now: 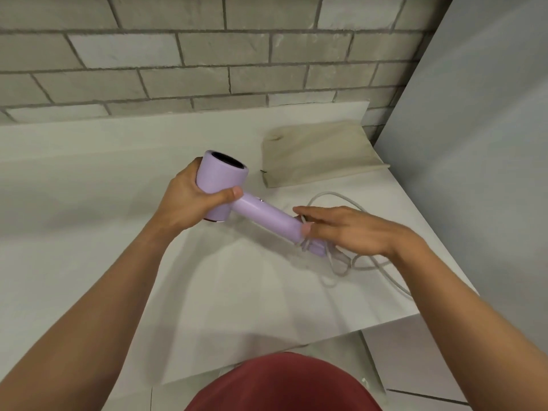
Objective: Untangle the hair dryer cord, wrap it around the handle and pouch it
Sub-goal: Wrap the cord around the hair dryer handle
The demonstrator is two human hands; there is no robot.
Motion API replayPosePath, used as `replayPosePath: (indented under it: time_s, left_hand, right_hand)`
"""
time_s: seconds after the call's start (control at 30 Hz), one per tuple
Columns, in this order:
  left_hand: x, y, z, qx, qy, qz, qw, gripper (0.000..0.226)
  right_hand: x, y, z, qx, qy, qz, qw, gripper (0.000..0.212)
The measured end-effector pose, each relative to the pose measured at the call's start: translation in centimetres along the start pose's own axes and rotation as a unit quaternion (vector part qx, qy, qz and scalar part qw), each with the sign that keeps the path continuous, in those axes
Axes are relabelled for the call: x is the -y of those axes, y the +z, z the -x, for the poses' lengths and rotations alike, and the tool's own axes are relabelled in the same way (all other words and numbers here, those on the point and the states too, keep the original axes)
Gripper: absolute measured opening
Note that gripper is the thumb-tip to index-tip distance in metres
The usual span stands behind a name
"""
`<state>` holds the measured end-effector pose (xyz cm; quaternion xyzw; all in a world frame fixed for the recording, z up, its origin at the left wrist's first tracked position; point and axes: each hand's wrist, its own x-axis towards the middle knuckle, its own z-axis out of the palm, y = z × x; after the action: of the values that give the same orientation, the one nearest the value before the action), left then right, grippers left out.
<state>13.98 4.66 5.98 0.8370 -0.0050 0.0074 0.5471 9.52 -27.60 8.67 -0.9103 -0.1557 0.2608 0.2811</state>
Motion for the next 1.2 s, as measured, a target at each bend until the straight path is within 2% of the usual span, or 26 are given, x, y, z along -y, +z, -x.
replayPosePath:
  time_s: [0.07, 0.17, 0.37, 0.47, 0.6, 0.77, 0.9, 0.97, 1.0, 1.07, 1.13, 1.2]
  left_hand:
    - [0.3, 0.1, 0.1, 0.018, -0.006, 0.012, 1.0, 0.066]
    - [0.6, 0.3, 0.2, 0.029, -0.012, 0.061, 0.998, 0.063]
    - [1.0, 0.7, 0.6, 0.016, -0.013, 0.151, 0.988, 0.062]
    - [0.9, 0.2, 0.5, 0.014, 0.001, 0.163, 0.987, 0.063]
    - [0.3, -0.5, 0.2, 0.017, 0.021, 0.172, 0.985, 0.061]
    - [-0.5, -0.4, -0.2, 0.008, 0.038, 0.182, 0.983, 0.062]
    - [-0.9, -0.4, -0.6, -0.029, 0.049, 0.181, 0.982, 0.061]
    - [-1.1, -0.1, -0.8, -0.041, 0.045, 0.185, 0.981, 0.061]
    - [-1.1, 0.1, -0.9, -0.048, 0.039, 0.188, 0.98, 0.061]
    - [-1.2, 0.5, -1.1, -0.071, 0.025, 0.193, 0.978, 0.059]
    - [-1.2, 1.0, -1.4, -0.102, 0.012, 0.19, 0.976, 0.057]
    - [-1.1, 1.2, -1.9, -0.133, 0.0, 0.182, 0.974, 0.055]
  right_hand:
    - [-0.5, -0.8, -0.1, 0.022, 0.006, -0.068, 0.997, 0.047]
    - [-1.1, -1.6, -0.3, 0.006, -0.034, -0.059, 0.998, 0.039]
    - [-0.9, -1.5, -1.4, -0.074, -0.095, -0.185, 0.975, 0.031]
    - [-0.7, -1.3, -1.7, -0.105, -0.114, -0.174, 0.972, 0.029]
    - [-1.2, -0.5, -1.9, -0.157, -0.139, -0.157, 0.965, 0.013]
    - [-1.9, 1.2, -2.3, -0.179, -0.171, -0.111, 0.963, 0.022]
    - [-2.4, 3.6, -3.6, -0.172, 0.006, -0.265, 0.949, 0.018]
    - [-2.7, 5.3, -3.8, -0.168, 0.045, -0.207, 0.963, 0.022]
    - [-2.8, 6.1, -3.6, -0.174, 0.026, -0.156, 0.972, 0.025]
    - [-2.4, 6.8, -3.4, -0.235, -0.038, -0.09, 0.967, 0.031]
    - [-1.6, 7.0, -3.0, -0.231, -0.077, -0.131, 0.961, 0.03]
    - [-0.7, 7.0, -2.6, -0.193, -0.093, -0.145, 0.966, 0.039]
